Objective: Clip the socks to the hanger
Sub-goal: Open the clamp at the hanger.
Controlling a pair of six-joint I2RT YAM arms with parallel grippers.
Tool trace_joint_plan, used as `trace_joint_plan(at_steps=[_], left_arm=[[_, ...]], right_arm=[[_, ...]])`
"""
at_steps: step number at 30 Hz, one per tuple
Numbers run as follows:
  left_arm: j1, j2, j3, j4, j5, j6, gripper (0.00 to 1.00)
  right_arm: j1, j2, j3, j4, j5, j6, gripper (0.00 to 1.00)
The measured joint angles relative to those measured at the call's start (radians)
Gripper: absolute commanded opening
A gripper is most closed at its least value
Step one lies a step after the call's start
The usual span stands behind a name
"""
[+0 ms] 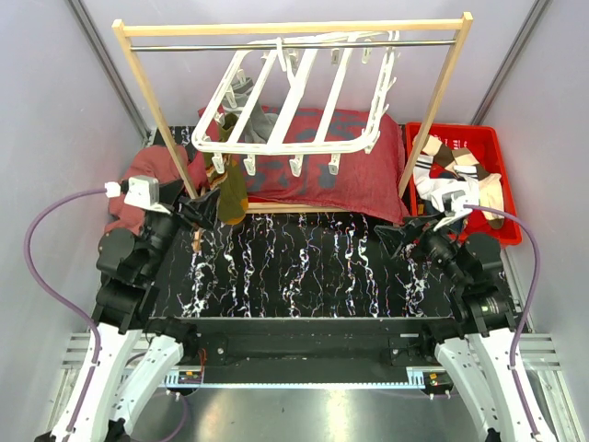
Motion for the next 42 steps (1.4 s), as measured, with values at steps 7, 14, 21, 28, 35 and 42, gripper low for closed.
trace_joint_plan(at_steps=[7,14,21,28,35,42], left_arm=[[0.000,0.121,0.071,0.024,0.025,-0.021,0.91],[0.000,0.219,0.105,0.052,0.027,-0.023,0.75],[0.000,0.273,0.142,0.080,0.039,-0.019,0.61],[0.000,0.284,0.169,0.095,0.055,-0.018,0.55],[0.000,0.319,0.174,0.101,0.061,-0.018,0.36],[0.001,0.333,0.204,0.088,0.082,-0.031,0.16]], right_arm=[[0.000,0.124,0.002,0.056,-0.135,0.074,1.00],[0.000,0.261,0.001,0.204,-0.222,0.152,1.00],[0.054,0.374,-0.037,0.429,-0.246,0.204,1.00],[0.199,0.541,-0.049,0.654,-0.238,0.248,1.00],[0.304,0.692,-0.039,0.830,-0.222,0.282,1.00],[0.349,0.827,0.006,1.012,-0.222,0.356,1.00]])
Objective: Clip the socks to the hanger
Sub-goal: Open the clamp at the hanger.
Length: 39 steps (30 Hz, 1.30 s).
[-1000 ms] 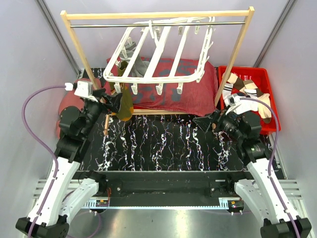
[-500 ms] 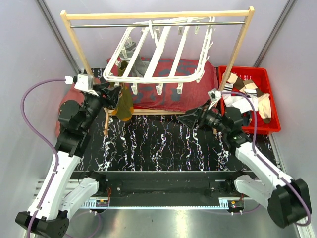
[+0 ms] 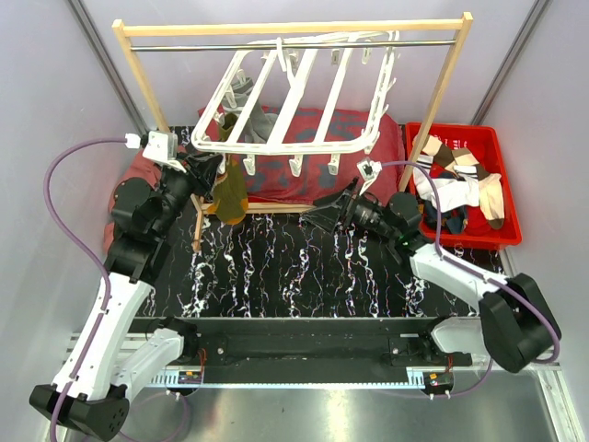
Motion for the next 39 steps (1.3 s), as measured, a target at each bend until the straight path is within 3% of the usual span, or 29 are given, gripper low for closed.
trace_joint_plan(at_steps=[3,17,30,39], left_arm=[[0.000,-0.001,0.003,-0.007,0.018,-0.020,0.11],[-0.004,-0.018,-0.004,0.004,0.145,-0.222,0.08],[-0.053,-0.004,-0.039,0.058,0.174,-0.331,0.07],[-0.077,0.002,-0.052,0.098,0.173,-0.361,0.07]], right_arm=[[0.012,0.051,0.014,0.087,-0.004,0.051,1.00],[0.119,0.325,0.184,0.464,-0.038,0.285,0.99],[0.189,0.450,0.327,0.531,-0.036,0.332,0.76],[0.209,0.461,0.365,0.536,-0.024,0.333,0.70]])
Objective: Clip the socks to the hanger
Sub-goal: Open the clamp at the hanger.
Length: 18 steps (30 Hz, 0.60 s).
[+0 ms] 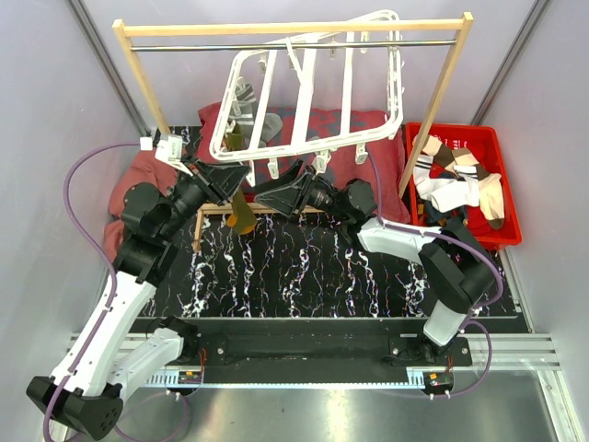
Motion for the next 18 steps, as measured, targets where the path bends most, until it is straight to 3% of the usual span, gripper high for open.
trace_joint_plan(at_steps=[18], left_arm=[[-0.017,0.002,-0.033,0.035,-0.003,-0.019,0.08]], right_arm=[[0.005,0.016,0.036,0.000,0.042,0.005,0.61]])
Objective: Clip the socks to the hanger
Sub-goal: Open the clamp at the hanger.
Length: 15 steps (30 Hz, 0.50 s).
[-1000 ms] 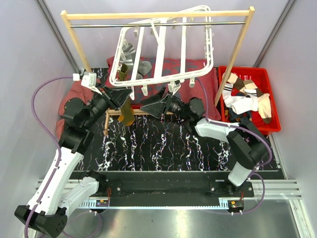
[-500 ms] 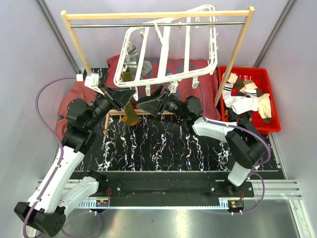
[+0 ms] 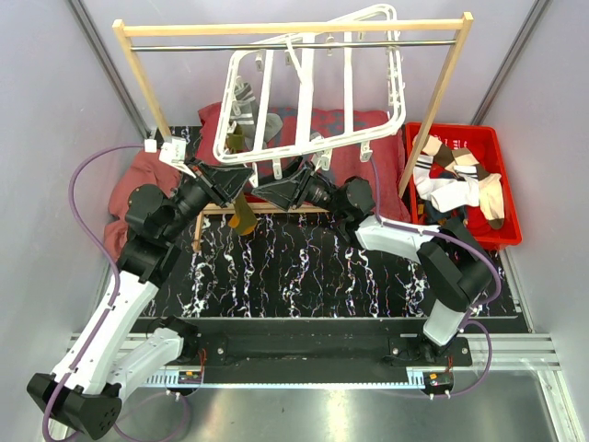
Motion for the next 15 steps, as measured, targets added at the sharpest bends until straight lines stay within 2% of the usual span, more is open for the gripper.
trace_joint_plan(at_steps=[9,15], left_arm=[[0.000,-0.013,-0.001,-0.014,0.004,0.015,0.09],[0.000,-0.022,-0.001,-0.020,0.006,0.023,0.11]], right_arm=[[0.000,0.001,0.022,0.006,-0.001,0.000,0.47],[0.001,0.006,0.035,0.008,-0.018,0.003,0.22]])
